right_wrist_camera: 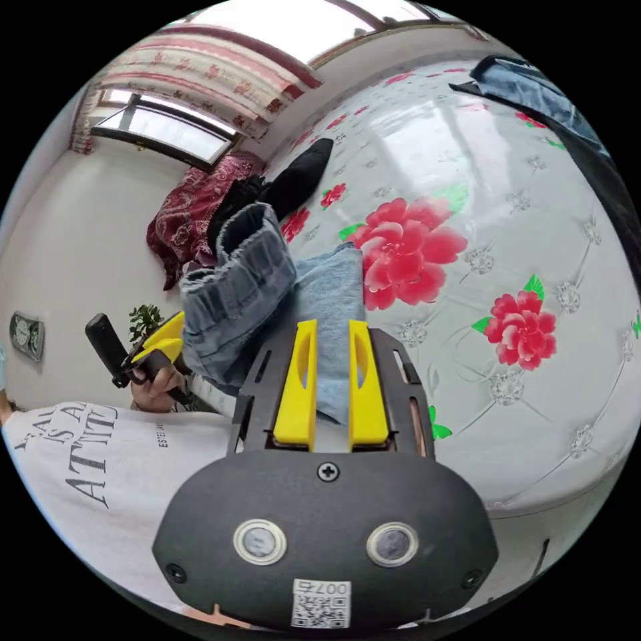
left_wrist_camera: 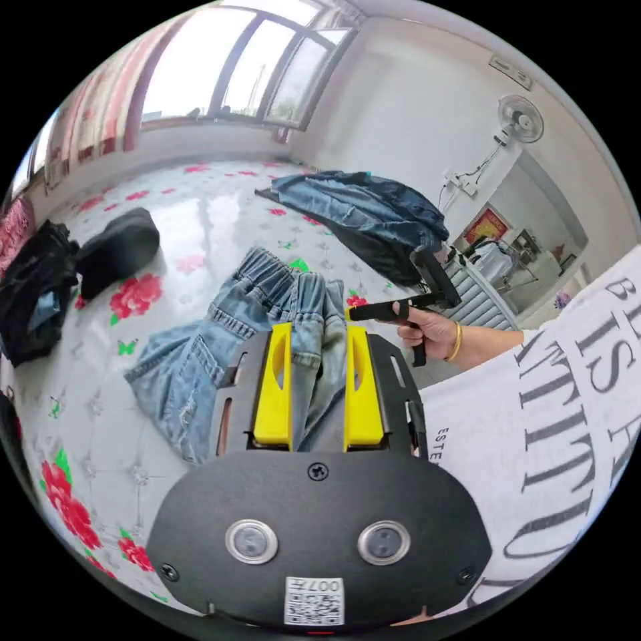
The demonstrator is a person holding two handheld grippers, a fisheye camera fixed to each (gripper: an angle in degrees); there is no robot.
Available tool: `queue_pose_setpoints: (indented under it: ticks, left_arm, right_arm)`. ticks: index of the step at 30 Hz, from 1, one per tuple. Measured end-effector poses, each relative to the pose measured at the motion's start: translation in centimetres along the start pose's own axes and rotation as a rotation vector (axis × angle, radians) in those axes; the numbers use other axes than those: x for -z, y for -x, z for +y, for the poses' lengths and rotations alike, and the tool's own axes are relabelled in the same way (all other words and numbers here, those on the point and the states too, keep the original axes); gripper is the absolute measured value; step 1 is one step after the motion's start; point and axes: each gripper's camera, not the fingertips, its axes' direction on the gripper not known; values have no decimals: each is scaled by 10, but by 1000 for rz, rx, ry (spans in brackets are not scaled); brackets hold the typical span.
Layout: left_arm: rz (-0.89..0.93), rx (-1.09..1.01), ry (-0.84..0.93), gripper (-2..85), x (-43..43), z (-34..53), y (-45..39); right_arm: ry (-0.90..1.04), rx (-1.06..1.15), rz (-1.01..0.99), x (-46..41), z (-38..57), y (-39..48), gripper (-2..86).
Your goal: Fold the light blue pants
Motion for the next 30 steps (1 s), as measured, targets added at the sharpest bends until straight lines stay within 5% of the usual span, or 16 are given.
queue_pose_setpoints:
  ticks: [3,15,20,24,30]
  left_arm:
    - [118,98,74,114,-34,2,20]
    - [17,655,14,153,-11,91,167]
    - [258,774,82,117,-79,90,204]
    - [289,749,53,58,-76,70,218]
    - [274,550,-106,51,-30,-41,255]
  right_arm:
    - [-48,-125,-88,14,5,-45,74]
    - [48,-237,-257,-15,-33,-139,107]
    - [216,-193,-416,-54,-71,-141,96]
    - [298,-109,-288,-55,-101,-119,74]
    - [131,32,-441,-25,-228,-52,53]
